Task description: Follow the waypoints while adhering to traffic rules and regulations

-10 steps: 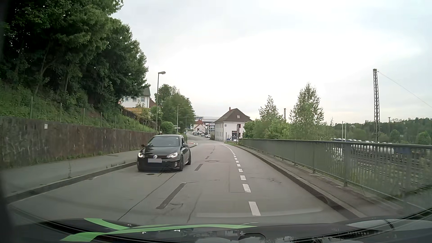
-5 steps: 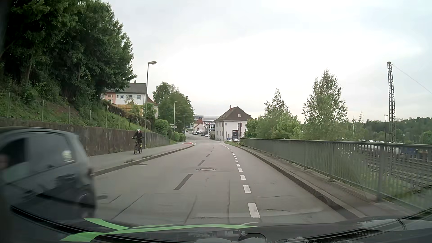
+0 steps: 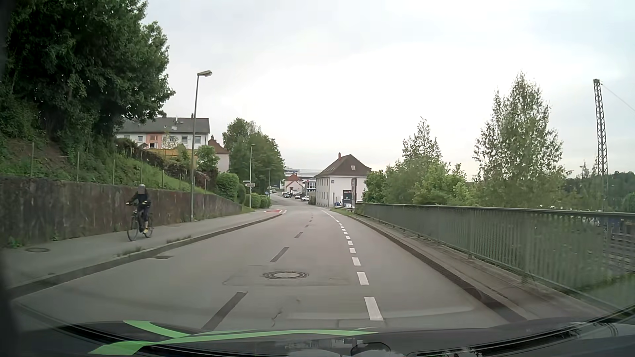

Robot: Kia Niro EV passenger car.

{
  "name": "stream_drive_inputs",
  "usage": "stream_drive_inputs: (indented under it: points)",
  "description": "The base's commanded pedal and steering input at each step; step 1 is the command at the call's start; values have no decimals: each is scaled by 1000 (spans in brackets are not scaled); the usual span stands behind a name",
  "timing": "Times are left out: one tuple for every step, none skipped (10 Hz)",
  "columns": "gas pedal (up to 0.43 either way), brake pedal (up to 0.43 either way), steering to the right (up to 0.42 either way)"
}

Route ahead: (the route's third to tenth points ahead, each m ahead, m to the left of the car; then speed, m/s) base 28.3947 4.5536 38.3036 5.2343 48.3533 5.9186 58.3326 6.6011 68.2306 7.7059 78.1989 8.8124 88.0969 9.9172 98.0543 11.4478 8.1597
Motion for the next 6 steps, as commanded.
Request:
stream_drive_inputs:
  points:
    - [20,0,-3]
    - [20,0,-3]
    - [20,0,-3]
    - [20,0,-3]
    - [20,0,-3]
    - [20,0,-3]
